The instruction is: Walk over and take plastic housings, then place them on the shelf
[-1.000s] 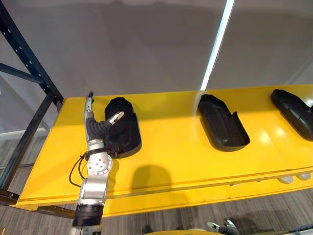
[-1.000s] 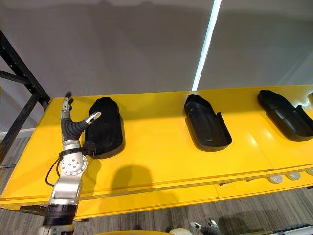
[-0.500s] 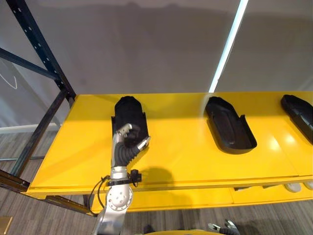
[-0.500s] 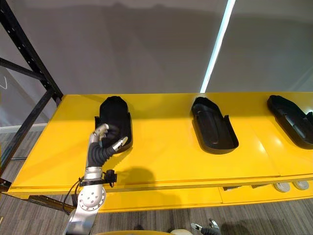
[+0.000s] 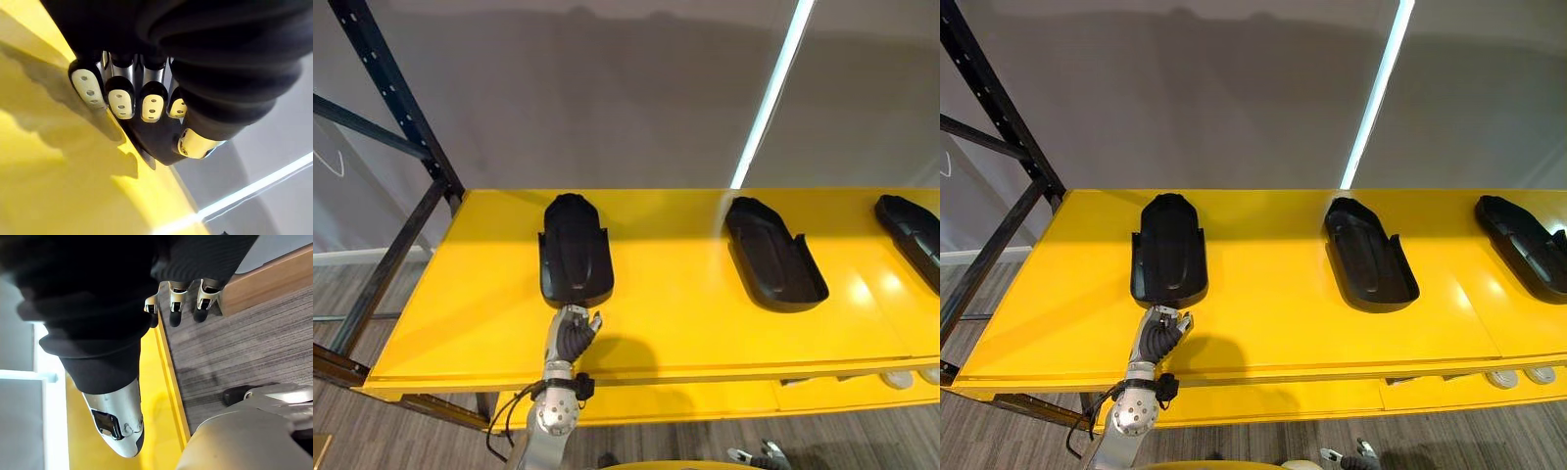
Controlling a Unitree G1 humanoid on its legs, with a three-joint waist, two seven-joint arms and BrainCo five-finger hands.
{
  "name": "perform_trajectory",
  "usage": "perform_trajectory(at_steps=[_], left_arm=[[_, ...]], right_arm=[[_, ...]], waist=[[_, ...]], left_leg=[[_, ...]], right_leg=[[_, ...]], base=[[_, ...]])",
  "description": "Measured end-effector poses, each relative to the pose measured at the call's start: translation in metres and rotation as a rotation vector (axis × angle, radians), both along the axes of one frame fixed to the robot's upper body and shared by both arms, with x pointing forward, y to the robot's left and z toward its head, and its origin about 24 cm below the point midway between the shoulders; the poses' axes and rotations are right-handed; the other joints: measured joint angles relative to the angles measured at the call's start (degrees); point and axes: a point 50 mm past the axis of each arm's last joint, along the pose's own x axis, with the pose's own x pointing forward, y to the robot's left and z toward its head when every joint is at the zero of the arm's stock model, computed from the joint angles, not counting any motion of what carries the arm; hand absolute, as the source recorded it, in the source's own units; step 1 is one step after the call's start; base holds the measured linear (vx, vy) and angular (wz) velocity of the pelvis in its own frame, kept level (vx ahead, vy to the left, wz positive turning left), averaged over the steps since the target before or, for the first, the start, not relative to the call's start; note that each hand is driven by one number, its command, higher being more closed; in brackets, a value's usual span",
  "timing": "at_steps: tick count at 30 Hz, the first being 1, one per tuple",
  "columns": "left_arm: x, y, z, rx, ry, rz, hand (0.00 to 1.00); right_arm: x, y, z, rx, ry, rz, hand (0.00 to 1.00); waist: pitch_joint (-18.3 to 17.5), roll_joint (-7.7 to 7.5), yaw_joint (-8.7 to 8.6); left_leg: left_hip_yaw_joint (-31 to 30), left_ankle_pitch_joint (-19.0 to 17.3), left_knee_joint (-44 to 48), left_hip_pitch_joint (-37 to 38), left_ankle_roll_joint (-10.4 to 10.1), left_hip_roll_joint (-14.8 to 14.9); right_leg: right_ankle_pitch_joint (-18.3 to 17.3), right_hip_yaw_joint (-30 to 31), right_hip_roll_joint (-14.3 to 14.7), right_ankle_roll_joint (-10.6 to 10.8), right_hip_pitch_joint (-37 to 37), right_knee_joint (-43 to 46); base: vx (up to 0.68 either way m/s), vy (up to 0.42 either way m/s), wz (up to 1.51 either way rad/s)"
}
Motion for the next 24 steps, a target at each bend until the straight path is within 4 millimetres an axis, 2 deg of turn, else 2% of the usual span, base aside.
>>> perform_trajectory(at_steps=[11, 15, 21, 24], left_arm=[[0.022, 0.017, 0.0, 0.041, -0.005, 0.087, 1.0], [0.023, 0.024, 0.0, 0.049, -0.003, 0.126, 1.0], [0.027, 0.024, 0.002, 0.052, -0.013, 0.142, 1.0], [0.025, 0.021, 0.009, 0.043, -0.043, 0.13, 1.0]], right_arm=[[0.002, -0.001, 0.0, -0.001, 0.0, -0.003, 0.0], [0.003, 0.0, 0.0, 0.001, -0.001, -0.005, 0.0], [0.003, -0.001, 0.0, 0.003, 0.004, -0.007, 0.0], [0.003, 0.0, 0.0, 0.005, 0.003, -0.015, 0.0]], waist=[[-0.2, 0.31, -0.3], [-0.2, 0.34, -0.81], [-0.2, 0.35, -0.95], [-0.1, 0.35, -0.99]], left_leg=[[1.1, 0.0, 0.0, 0.3, 0.1, 0.2], [1.2, -0.1, 0.0, 0.2, -0.2, 0.2], [1.1, -0.2, 0.0, 0.1, -0.2, 0.2], [0.8, -0.1, 0.0, -0.2, -0.1, 0.1]], right_leg=[[0.0, 1.1, 0.2, -0.1, 0.1, -0.6], [0.1, 1.2, 0.2, -0.2, 0.1, -0.8], [0.1, 1.1, 0.2, -0.2, 0.0, -1.0], [0.1, 0.9, 0.1, -0.2, -0.1, -1.0]], base=[[0.02, -0.035, -0.05], [0.0, -0.017, -0.01], [0.0, -0.011, 0.0], [0.01, -0.029, 0.05]])
